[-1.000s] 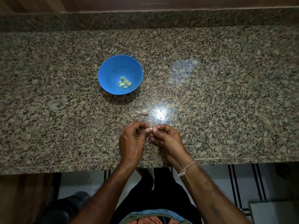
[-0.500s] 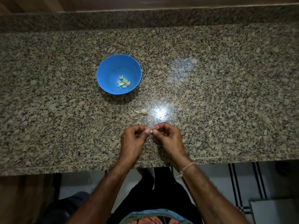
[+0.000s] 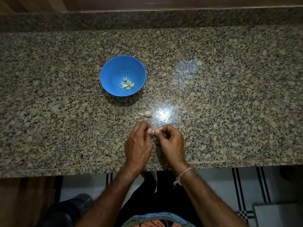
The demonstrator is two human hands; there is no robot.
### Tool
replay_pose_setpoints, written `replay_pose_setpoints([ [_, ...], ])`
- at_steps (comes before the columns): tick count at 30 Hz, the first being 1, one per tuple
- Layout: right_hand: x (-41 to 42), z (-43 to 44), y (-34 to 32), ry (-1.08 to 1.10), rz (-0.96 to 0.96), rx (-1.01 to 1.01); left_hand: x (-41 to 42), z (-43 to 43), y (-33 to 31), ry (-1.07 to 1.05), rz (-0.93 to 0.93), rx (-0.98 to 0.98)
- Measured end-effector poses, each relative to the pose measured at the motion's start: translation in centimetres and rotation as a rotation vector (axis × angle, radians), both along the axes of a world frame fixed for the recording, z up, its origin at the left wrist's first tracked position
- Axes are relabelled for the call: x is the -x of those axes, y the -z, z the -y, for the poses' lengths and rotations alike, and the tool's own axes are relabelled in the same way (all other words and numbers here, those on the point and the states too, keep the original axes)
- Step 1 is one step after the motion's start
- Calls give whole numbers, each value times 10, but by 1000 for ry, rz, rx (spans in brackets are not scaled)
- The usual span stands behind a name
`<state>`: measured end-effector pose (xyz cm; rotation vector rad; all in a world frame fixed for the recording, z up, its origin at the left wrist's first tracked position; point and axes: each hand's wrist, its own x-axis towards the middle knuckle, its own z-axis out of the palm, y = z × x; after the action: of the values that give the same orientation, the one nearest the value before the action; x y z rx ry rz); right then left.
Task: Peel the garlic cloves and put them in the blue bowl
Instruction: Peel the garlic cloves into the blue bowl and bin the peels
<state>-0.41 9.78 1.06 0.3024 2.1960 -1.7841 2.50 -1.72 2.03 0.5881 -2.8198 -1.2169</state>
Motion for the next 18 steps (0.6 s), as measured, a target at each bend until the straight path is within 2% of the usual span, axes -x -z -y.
replay_pose_setpoints([
  [3,4,1,-3,-52,-117,-91,1,1,2,28,22,-40],
  [8,9,1,-8,-119,-76,-116,4,3,5,17,74,-106],
  [10,12,0,-10,-125,90,-17,3,6,5,41,19,-109],
  [13,16,0,-14,-61,465,339,3,15,8,66,-14,-102],
  [15,18,0,-14,-32,548,406,6,16,4,3,106,-341],
  [16,17,0,-14,-46,499,350,9,15,2,-59,200,-522],
  [18,16,1,-13,-146,238,31,12,15,0,-181,366,-828],
])
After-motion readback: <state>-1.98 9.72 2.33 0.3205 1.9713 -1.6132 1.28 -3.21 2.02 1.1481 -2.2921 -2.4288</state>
